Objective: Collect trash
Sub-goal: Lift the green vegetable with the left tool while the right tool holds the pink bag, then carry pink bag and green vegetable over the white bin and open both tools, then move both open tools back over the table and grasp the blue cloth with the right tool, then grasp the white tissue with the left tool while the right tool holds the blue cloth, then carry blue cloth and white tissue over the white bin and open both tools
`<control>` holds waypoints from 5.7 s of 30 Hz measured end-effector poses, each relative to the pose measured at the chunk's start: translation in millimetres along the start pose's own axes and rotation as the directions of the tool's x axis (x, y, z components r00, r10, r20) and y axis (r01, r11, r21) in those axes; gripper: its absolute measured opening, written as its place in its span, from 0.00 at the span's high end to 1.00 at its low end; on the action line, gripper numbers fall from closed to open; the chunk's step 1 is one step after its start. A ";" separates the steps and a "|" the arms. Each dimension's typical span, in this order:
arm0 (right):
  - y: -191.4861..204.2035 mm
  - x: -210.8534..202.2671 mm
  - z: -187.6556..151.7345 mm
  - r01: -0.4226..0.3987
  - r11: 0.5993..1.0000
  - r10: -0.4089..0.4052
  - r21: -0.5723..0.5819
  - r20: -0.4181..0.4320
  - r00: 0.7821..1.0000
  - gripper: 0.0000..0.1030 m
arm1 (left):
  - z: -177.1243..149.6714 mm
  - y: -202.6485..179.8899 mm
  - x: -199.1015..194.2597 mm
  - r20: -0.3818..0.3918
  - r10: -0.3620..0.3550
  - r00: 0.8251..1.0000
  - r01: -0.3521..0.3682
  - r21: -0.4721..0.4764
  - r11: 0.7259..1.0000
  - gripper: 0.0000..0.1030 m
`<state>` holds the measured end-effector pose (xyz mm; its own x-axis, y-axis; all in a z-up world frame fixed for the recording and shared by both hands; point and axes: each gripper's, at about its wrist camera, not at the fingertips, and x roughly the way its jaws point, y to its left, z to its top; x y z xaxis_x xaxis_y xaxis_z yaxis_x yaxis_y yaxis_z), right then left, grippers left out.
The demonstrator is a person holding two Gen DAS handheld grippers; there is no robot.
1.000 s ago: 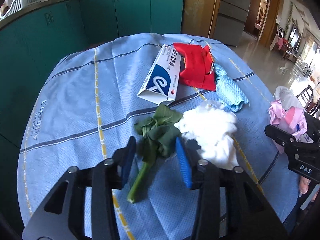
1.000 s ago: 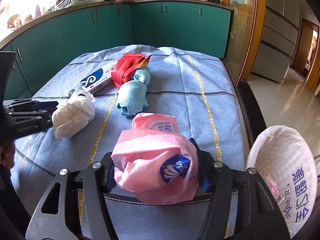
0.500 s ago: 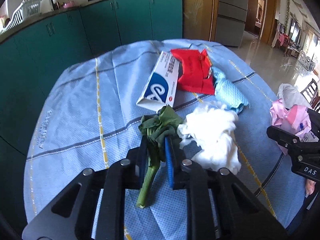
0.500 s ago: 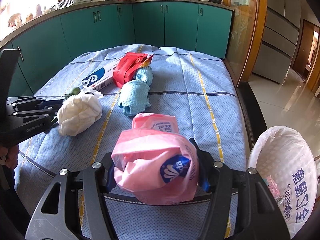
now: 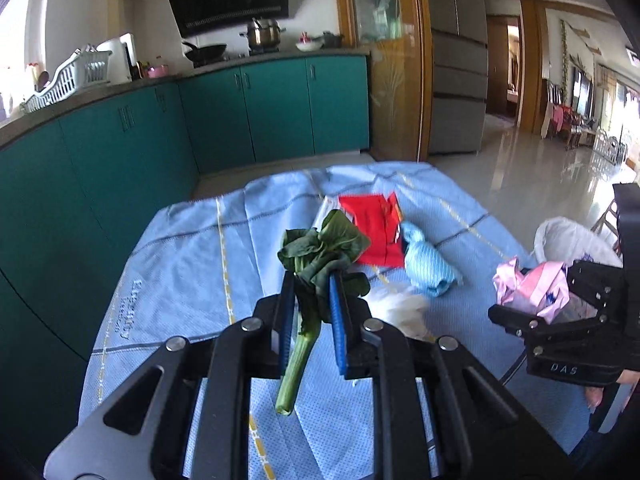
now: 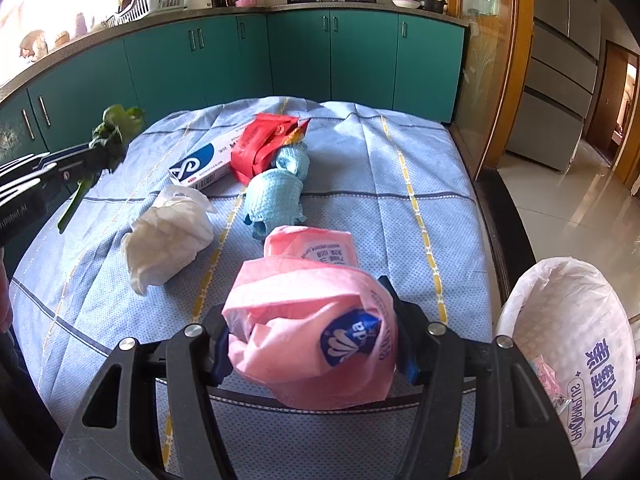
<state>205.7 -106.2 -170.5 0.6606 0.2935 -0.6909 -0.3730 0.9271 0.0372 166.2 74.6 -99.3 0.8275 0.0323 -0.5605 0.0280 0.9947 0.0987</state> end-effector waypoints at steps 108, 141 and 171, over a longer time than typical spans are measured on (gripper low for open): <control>-19.5 7.0 14.1 0.002 1.000 -0.001 0.004 -0.099 0.995 0.40 | -8.9 -28.2 45.9 -0.210 -0.138 0.968 0.123 -0.083 0.989 0.16; -9.5 2.3 12.5 0.020 1.000 -0.020 -0.013 -0.075 0.997 0.69 | 1.4 -26.8 8.8 0.011 0.023 1.000 -0.023 -0.043 0.999 0.64; -28.2 -37.4 4.0 0.016 1.000 -0.016 0.016 0.041 0.999 0.69 | -1.5 -42.6 0.6 0.039 0.056 0.998 -0.056 -0.019 0.998 0.64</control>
<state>194.1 -142.4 -142.9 0.6928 0.2878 -0.6612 -0.3524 0.9351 0.0378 164.7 32.4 -105.1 0.8488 0.0845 -0.5219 -0.0289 0.9931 0.1138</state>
